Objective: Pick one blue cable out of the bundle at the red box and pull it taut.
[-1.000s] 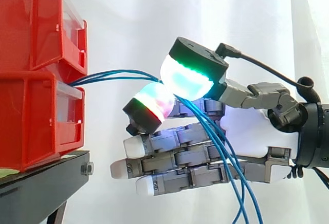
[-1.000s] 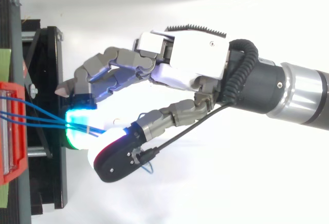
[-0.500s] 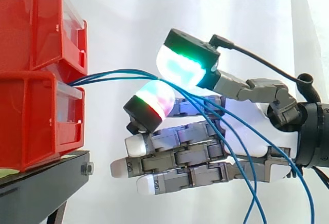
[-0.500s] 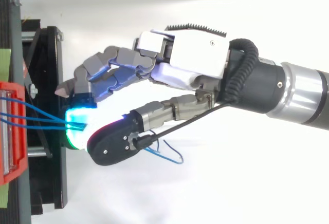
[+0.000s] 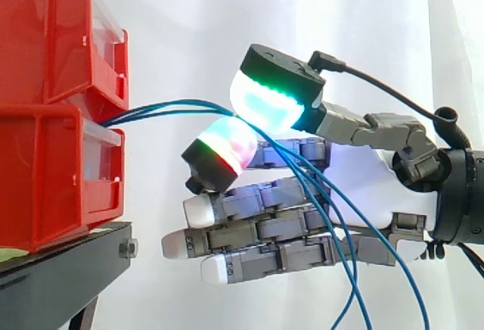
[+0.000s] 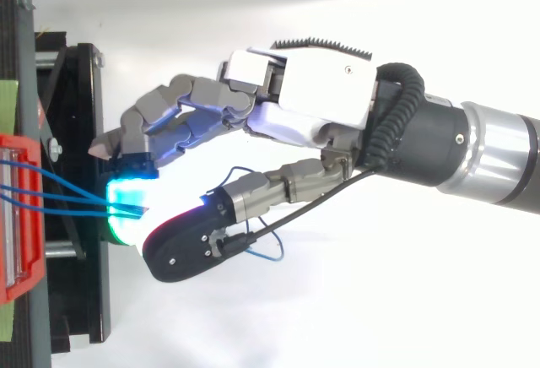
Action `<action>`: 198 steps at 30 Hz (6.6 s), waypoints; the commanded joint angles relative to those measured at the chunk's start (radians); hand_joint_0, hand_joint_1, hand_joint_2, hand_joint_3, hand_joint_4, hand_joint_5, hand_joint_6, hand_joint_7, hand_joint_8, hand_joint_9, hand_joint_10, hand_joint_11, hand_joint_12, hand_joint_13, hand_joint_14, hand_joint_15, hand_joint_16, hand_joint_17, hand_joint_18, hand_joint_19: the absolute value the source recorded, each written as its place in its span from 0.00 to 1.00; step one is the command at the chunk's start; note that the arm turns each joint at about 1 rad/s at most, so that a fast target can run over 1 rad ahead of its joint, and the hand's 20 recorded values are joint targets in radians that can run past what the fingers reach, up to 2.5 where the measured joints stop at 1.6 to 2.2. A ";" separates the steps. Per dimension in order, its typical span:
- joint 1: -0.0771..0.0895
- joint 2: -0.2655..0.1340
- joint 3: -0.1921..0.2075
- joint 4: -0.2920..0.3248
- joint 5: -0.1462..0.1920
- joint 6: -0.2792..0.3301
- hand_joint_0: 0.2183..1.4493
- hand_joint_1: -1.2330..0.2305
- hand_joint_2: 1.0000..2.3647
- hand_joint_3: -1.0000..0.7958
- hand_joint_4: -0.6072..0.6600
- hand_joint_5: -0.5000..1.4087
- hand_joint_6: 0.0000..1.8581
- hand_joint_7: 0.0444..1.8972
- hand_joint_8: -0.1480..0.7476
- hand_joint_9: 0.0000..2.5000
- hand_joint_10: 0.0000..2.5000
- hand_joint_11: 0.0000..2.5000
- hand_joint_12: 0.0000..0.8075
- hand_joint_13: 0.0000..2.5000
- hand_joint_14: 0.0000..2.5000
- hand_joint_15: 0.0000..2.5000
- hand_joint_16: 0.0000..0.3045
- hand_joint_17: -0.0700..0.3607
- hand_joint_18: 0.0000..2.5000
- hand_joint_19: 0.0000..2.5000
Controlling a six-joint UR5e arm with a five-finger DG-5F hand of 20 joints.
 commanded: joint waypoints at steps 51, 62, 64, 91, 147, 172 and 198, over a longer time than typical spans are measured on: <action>-0.005 -0.001 0.008 -0.006 0.000 0.001 0.31 0.44 0.00 0.30 0.58 0.18 0.44 0.52 0.53 0.48 0.01 0.51 0.41 0.26 0.01 0.14 0.15 0.40 0.23 0.15; -0.005 0.000 0.008 -0.006 0.002 0.001 0.34 0.31 0.01 0.39 0.56 0.18 0.45 0.56 0.53 0.46 0.01 0.52 0.41 0.26 0.01 0.14 0.15 0.40 0.23 0.15; -0.005 -0.001 0.008 -0.006 0.000 0.001 0.34 0.30 0.01 0.40 0.56 0.18 0.45 0.56 0.53 0.46 0.01 0.52 0.41 0.27 0.01 0.14 0.15 0.40 0.24 0.14; 0.002 -0.001 0.008 -0.006 0.008 -0.012 0.33 0.31 0.00 0.56 0.58 0.18 0.44 0.50 0.57 0.45 0.00 0.46 0.48 0.26 0.00 0.13 0.19 0.47 0.25 0.13; 0.002 -0.001 0.009 -0.006 0.008 -0.012 0.38 0.24 0.01 0.47 0.49 0.17 0.49 0.57 0.54 0.42 0.01 0.47 0.41 0.26 0.01 0.14 0.15 0.40 0.25 0.14; 0.002 -0.001 0.008 -0.006 0.009 -0.012 0.25 0.38 0.00 0.28 0.58 0.17 0.47 0.53 0.54 0.44 0.01 0.47 0.42 0.27 0.01 0.15 0.16 0.42 0.27 0.17; 0.000 -0.001 0.008 -0.006 0.009 -0.012 0.50 0.21 0.01 0.38 0.52 0.15 0.50 0.54 0.47 0.36 0.00 0.47 0.39 0.24 0.01 0.15 0.15 0.40 0.23 0.15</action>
